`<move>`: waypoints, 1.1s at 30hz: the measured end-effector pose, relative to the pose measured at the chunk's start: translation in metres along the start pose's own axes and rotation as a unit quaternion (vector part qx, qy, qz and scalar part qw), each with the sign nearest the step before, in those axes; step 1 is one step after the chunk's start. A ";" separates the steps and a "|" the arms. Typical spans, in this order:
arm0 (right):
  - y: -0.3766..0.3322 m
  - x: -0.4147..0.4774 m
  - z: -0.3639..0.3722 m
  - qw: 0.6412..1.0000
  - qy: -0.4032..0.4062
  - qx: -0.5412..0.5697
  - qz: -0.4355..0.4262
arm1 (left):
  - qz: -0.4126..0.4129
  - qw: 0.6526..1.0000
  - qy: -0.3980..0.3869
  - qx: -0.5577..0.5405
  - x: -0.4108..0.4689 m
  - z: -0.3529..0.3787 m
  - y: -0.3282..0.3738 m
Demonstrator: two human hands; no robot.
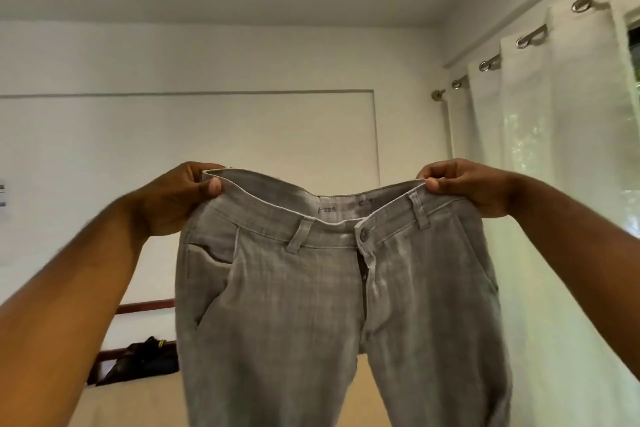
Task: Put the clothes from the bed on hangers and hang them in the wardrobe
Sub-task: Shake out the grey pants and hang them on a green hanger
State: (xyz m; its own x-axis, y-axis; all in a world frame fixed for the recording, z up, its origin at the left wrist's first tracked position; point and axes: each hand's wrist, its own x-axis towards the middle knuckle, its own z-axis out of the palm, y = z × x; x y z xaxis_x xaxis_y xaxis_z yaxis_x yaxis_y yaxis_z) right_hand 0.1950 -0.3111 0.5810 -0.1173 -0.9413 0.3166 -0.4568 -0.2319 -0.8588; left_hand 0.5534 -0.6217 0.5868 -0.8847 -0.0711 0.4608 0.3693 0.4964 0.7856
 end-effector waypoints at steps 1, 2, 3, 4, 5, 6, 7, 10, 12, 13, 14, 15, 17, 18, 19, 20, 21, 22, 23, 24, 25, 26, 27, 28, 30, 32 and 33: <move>-0.005 0.000 0.003 1.000 -0.018 0.007 0.015 | -0.025 1.000 0.006 0.001 0.002 0.003 -0.001; -0.008 0.005 0.006 0.999 -0.010 -0.017 0.041 | -0.058 0.996 0.036 0.050 0.005 0.005 -0.005; -0.007 0.011 0.011 0.994 0.029 -0.079 0.074 | -0.112 0.978 0.086 0.155 0.011 0.008 -0.014; -0.004 0.019 0.016 0.978 0.097 -0.150 0.106 | -0.171 0.929 0.154 0.291 0.019 0.010 -0.025; 0.000 0.029 0.023 0.959 0.174 -0.188 0.123 | -0.208 0.863 0.231 0.399 0.026 0.015 -0.036; 0.003 0.038 0.032 0.946 0.238 -0.181 0.122 | -0.218 0.819 0.300 0.438 0.032 0.023 -0.045; 0.005 0.046 0.041 0.944 0.276 -0.141 0.115 | -0.211 0.813 0.342 0.421 0.037 0.032 -0.050; -0.001 0.061 0.067 0.948 0.299 -0.033 0.105 | -0.157 0.853 0.371 0.331 0.053 0.060 -0.051; -0.006 0.066 0.082 0.954 0.281 -0.023 0.102 | -0.139 0.868 0.364 0.307 0.061 0.077 -0.048; -0.007 0.069 0.090 0.957 0.272 -0.023 0.101 | -0.135 0.875 0.360 0.295 0.064 0.085 -0.047; -0.008 0.071 0.096 0.958 0.267 -0.020 0.099 | -0.131 0.885 0.352 0.277 0.066 0.093 -0.045; -0.008 0.072 0.101 0.960 0.262 -0.016 0.096 | -0.126 0.895 0.342 0.257 0.067 0.098 -0.043; -0.009 0.076 0.113 0.965 0.248 -0.016 0.084 | -0.116 0.910 0.318 0.241 0.069 0.105 -0.044; -0.010 0.077 0.118 0.968 0.239 -0.019 0.079 | -0.108 0.915 0.307 0.240 0.070 0.108 -0.045; -0.010 0.080 0.123 0.970 0.229 -0.027 0.076 | -0.099 0.917 0.301 0.241 0.070 0.113 -0.044; -0.011 0.081 0.127 0.972 0.221 -0.036 0.074 | -0.088 0.919 0.298 0.243 0.071 0.117 -0.042; -0.011 0.083 0.131 0.973 0.216 -0.048 0.072 | -0.080 0.919 0.297 0.246 0.071 0.122 -0.041; -0.010 0.084 0.135 0.973 0.214 -0.058 0.072 | -0.073 0.920 0.292 0.251 0.072 0.126 -0.041; -0.010 0.085 0.137 0.972 0.214 -0.065 0.071 | -0.067 0.920 0.286 0.258 0.071 0.130 -0.042; -0.009 0.085 0.140 0.971 0.217 -0.070 0.071 | -0.062 0.922 0.279 0.263 0.071 0.133 -0.042; -0.008 0.086 0.140 0.970 0.223 -0.072 0.069 | -0.058 0.924 0.271 0.263 0.070 0.135 -0.042; -0.008 0.086 0.142 0.968 0.231 -0.070 0.067 | -0.058 0.931 0.258 0.252 0.069 0.138 -0.042; -0.007 0.086 0.142 0.967 0.239 -0.066 0.066 | -0.063 0.941 0.238 0.231 0.067 0.140 -0.042; -0.007 0.086 0.143 0.966 0.246 -0.056 0.063 | -0.069 0.954 0.212 0.202 0.066 0.141 -0.041; -0.008 0.088 0.144 0.964 0.255 -0.053 0.060 | -0.074 0.970 0.173 0.157 0.063 0.145 -0.042; -0.011 0.090 0.148 0.967 0.242 -0.064 0.051 | -0.065 0.966 0.187 0.169 0.063 0.146 -0.046; -0.013 0.089 0.150 0.972 0.222 -0.060 0.038 | -0.062 0.957 0.211 0.187 0.062 0.145 -0.049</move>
State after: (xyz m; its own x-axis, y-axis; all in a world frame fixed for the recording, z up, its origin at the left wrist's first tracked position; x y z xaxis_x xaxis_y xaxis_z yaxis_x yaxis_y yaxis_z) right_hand 0.3226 -0.4287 0.5598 -0.5123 -0.7493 0.4197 -0.5278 -0.1108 -0.8421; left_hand 0.4391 -0.5251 0.5174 -0.6919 -0.4538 0.5615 0.0710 0.7313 0.6784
